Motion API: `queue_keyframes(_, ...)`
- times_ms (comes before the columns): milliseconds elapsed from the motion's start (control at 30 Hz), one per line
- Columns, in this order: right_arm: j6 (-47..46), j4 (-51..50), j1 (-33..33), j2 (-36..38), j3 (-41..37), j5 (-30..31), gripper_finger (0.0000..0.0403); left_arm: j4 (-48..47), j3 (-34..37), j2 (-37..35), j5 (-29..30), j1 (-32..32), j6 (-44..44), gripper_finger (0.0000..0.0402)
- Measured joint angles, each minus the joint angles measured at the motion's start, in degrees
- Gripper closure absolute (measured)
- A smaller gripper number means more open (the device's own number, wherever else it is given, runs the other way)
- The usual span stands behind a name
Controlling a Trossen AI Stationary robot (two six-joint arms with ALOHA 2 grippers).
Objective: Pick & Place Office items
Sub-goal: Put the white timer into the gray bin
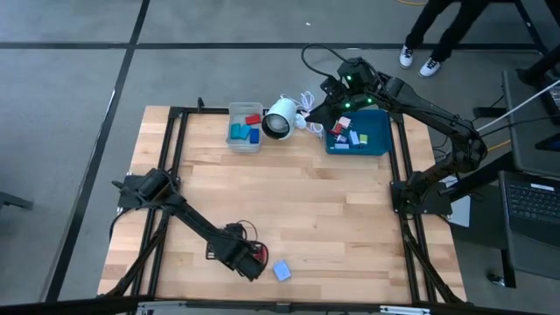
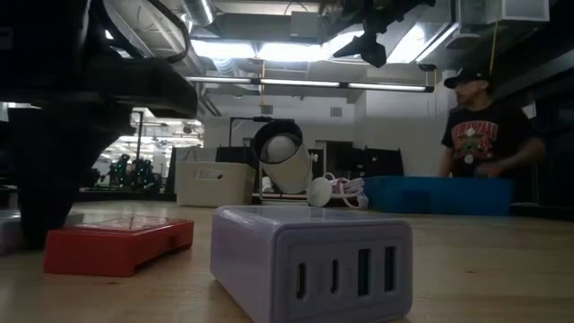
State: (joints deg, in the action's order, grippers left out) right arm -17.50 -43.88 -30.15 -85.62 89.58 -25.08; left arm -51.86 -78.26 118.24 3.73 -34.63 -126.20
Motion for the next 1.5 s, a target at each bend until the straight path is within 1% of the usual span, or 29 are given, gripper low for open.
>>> queue_keyframes(33, 0.0, 0.0, 0.0, 0.0, 0.0, 0.0, 0.0178, 0.0, 0.0, 0.0, 0.4, 0.0, 0.2, 0.0247)
queue_keyframes(67, 0.0, 0.0, 0.0, 0.0, 0.0, 0.0, 0.0178, 0.1, 0.0, 0.0, 0.9, 0.0, 0.5, 0.0251)
queue_keyframes(200, 0.0, 0.0, 0.0, 0.0, 0.0, 0.0, 0.0178, 0.2, 0.1, -0.2, 1.8, 0.4, 2.5, 0.0251)
queue_keyframes(300, 0.0, 0.0, 0.0, 0.0, 0.0, 0.0, 0.0178, 1.1, 0.4, -1.6, 2.8, 1.5, 6.1, 0.0251)
queue_keyframes(367, 0.0, 0.1, 0.0, 0.0, 0.0, 0.0, 0.0178, 1.4, 0.6, -3.2, 5.6, 2.8, 9.2, 0.0251)
queue_keyframes(400, 0.0, 0.1, 0.0, 0.0, 0.0, 0.0, 0.0178, 1.1, 0.7, -4.1, 9.8, 3.8, 11.1, 0.0251)
queue_keyframes(500, 0.0, 0.1, 0.0, 0.0, 0.0, 0.0, 0.0178, -2.0, 0.6, -9.3, 18.3, 8.0, 15.7, 0.0251)
queue_keyframes(533, 0.0, 0.1, 0.0, 0.0, 0.0, 0.0, 0.0178, -2.5, 0.5, -11.1, 19.4, 9.2, 17.7, 0.0251)
queue_keyframes(633, 0.0, 0.1, 0.0, 0.0, 0.0, 0.0, 0.0178, -3.9, 0.5, -15.5, 21.6, 14.3, 27.0, 0.0251)
queue_keyframes(733, 0.0, 0.6, 0.0, 0.0, 0.0, 0.0, 0.0178, -5.5, 0.4, -20.0, 26.3, 22.7, 36.9, 0.0251)
queue_keyframes(767, 0.1, 0.8, 0.0, 0.0, 0.0, 0.0, 0.0178, -5.6, 0.4, -21.1, 26.3, 25.6, 41.1, 0.0251)
queue_keyframes(833, 0.1, 1.0, 0.0, 0.0, 0.0, 0.1, 0.0178, -4.8, 0.5, -22.6, 24.6, 31.1, 49.6, 0.0251)
queue_keyframes(967, 0.2, 1.0, 0.0, 0.0, 0.0, 0.2, 0.0178, 0.6, 0.5, -24.8, 22.2, 42.9, 65.5, 0.0251)
queue_keyframes(1000, 0.4, 1.0, 0.0, 0.0, 0.0, 0.2, 0.0178, 2.5, 0.4, -25.0, 21.0, 45.9, 69.0, 0.0251)
queue_keyframes(1133, 0.7, 1.0, -0.1, 0.0, 0.0, 0.6, 0.0178, 9.9, 0.4, -24.8, 12.4, 57.0, 81.0, 0.0251)
queue_keyframes(1200, 1.2, 1.0, -0.3, 0.0, 0.0, 0.6, 0.0178, 13.2, 0.4, -24.4, 9.9, 62.1, 85.3, 0.0251)
queue_keyframes(1333, 1.5, 1.2, -0.9, 0.0, 0.0, 0.7, 0.0178, 15.3, 0.4, -22.8, 3.8, 71.2, 91.8, 0.0251)
queue_keyframes(1400, 1.4, 1.5, -1.1, 0.0, 0.0, 0.7, 0.0178, 14.9, 0.4, -21.6, 1.0, 74.6, 94.6, 0.0251)
queue_keyframes(1500, 1.4, 2.0, -1.2, 0.0, 0.0, 0.2, 0.0178, 14.2, 1.0, -19.8, -1.1, 78.1, 97.3, 0.0251)
